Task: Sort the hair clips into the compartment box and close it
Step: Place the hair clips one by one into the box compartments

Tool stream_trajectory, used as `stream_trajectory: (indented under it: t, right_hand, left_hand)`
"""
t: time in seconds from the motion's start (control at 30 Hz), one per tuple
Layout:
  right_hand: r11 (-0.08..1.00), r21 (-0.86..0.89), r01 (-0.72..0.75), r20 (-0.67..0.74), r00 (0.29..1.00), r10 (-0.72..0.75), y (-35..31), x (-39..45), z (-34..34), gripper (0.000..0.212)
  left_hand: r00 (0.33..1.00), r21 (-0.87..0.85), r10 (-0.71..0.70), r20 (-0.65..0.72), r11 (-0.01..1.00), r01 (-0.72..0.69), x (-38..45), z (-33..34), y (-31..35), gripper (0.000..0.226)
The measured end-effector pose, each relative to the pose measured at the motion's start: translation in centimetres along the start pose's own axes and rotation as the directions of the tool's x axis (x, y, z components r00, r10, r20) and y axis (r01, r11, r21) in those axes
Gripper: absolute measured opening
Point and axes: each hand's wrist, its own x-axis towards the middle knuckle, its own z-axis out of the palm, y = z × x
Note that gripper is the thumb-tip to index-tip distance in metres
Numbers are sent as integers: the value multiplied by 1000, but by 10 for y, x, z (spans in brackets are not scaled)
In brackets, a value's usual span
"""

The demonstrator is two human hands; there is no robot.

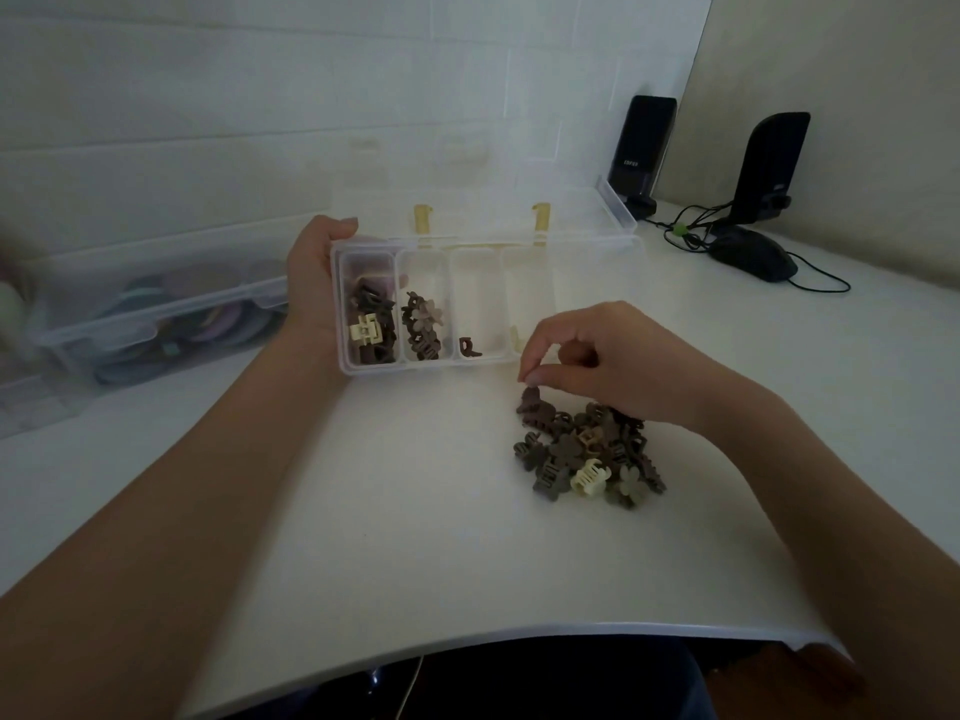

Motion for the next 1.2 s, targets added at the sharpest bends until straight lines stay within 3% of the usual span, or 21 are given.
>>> stream_trajectory:
  t: [0.1,0.3,0.4,0.57,0.8,0.87,1.0,1.2]
  right_hand:
    - [1000,-9,-7,-26,1000,7,2,0,-5,6]
    - [976,-215,-36,90,994,56,1,-2,-3,13]
    - [996,-90,-22,68,997,28,-1,-1,-2,8]
    - [986,160,-44,-161,984,70,-2,-3,-13,4]
    - [964,68,-255,-544,801,251,17,-1,-22,10]
    - [949,3,-316,-562,784,263,18,-1,-22,11]
    - [922,-92,-376,-480,828,290,18,0,-15,11]
    - [946,-115,-302,-534,822,198,13,-1,-18,9]
  left_hand:
    - [1000,20,-3,-18,1000,3,1,-2,0,24]
    - [1000,34,-2,-30,999,3,1,-2,0,23]
    - [1000,50,0,-22,999,1,1,-3,0,24]
    - [1000,2,0,-16,1000,0,-1,0,2,26]
    - [999,-11,33,-22,999,-33,-5,5,2,32]
    - [998,-19,44,-44,999,-45,-5,6,1,32]
    - [999,10,17,-51,1000,-17,-4,3,1,30]
    - [999,34,19,-34,999,-18,0,-1,0,27]
